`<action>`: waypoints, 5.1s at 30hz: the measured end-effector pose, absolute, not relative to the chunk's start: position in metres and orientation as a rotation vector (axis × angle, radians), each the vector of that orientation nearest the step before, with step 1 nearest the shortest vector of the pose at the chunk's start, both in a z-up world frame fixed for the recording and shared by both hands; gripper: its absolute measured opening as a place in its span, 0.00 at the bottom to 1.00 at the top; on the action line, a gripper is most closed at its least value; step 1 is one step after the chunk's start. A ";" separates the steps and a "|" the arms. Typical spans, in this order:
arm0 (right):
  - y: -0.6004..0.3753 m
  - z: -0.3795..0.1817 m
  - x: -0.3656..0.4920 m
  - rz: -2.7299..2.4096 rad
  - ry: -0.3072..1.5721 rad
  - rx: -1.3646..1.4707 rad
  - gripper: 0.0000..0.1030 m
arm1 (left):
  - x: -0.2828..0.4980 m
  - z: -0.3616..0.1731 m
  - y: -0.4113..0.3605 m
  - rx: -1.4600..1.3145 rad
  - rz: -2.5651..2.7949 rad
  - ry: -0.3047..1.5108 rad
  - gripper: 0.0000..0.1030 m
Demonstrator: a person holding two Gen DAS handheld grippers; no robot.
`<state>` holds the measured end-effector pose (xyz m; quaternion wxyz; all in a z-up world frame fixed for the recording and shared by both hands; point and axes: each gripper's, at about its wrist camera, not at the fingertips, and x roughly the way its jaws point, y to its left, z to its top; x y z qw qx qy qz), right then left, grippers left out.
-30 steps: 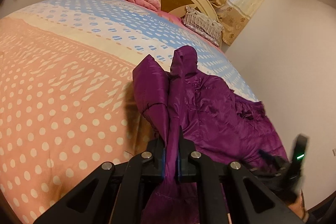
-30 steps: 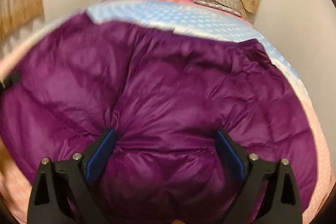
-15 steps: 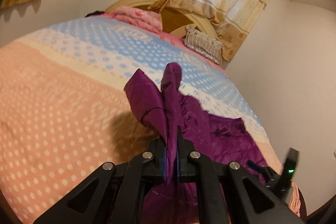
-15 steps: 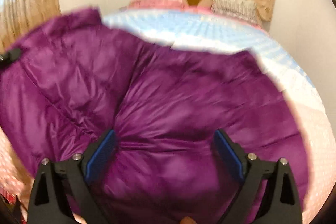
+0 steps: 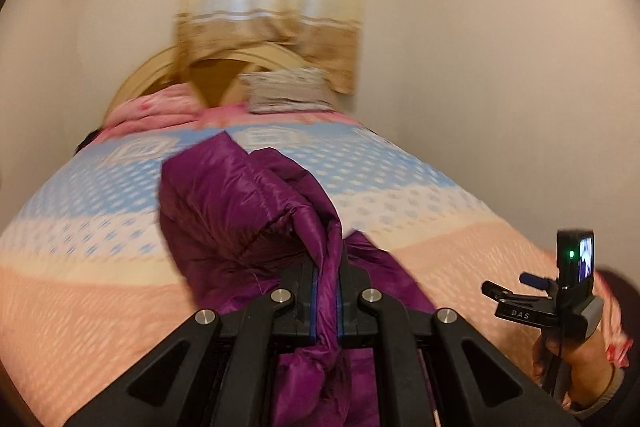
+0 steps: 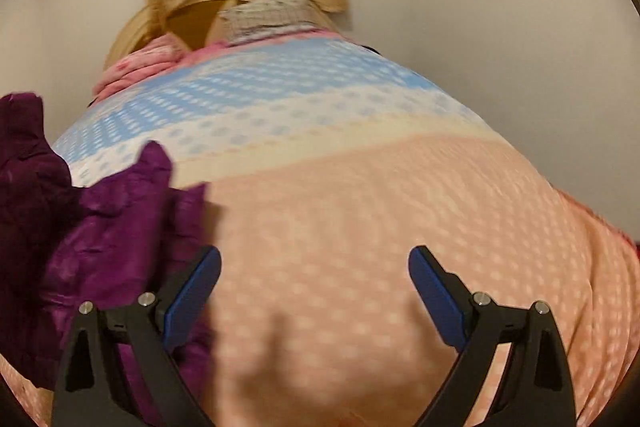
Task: Fold large clothes
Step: 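Carry the held jacket across the bed with the left gripper, then grasp the jacket bundle with the left gripper while the right gripper grasps its side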
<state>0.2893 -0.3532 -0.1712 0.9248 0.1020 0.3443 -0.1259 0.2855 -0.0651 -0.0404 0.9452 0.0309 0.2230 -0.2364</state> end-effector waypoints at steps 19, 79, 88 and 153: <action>-0.391 -0.212 0.270 -0.336 0.772 0.236 0.97 | 0.262 -0.112 -0.197 0.390 -0.546 0.547 0.13; -0.267 -0.179 0.379 -0.188 0.808 0.313 0.60 | 0.411 -0.144 -0.098 0.072 -0.174 0.703 0.83; -0.274 -0.195 0.377 -0.170 0.800 0.333 0.62 | 0.415 -0.158 -0.107 0.094 -0.176 0.696 0.91; -0.280 -0.220 0.391 -0.147 0.849 0.341 0.74 | 0.435 -0.190 -0.116 0.111 -0.180 0.808 0.99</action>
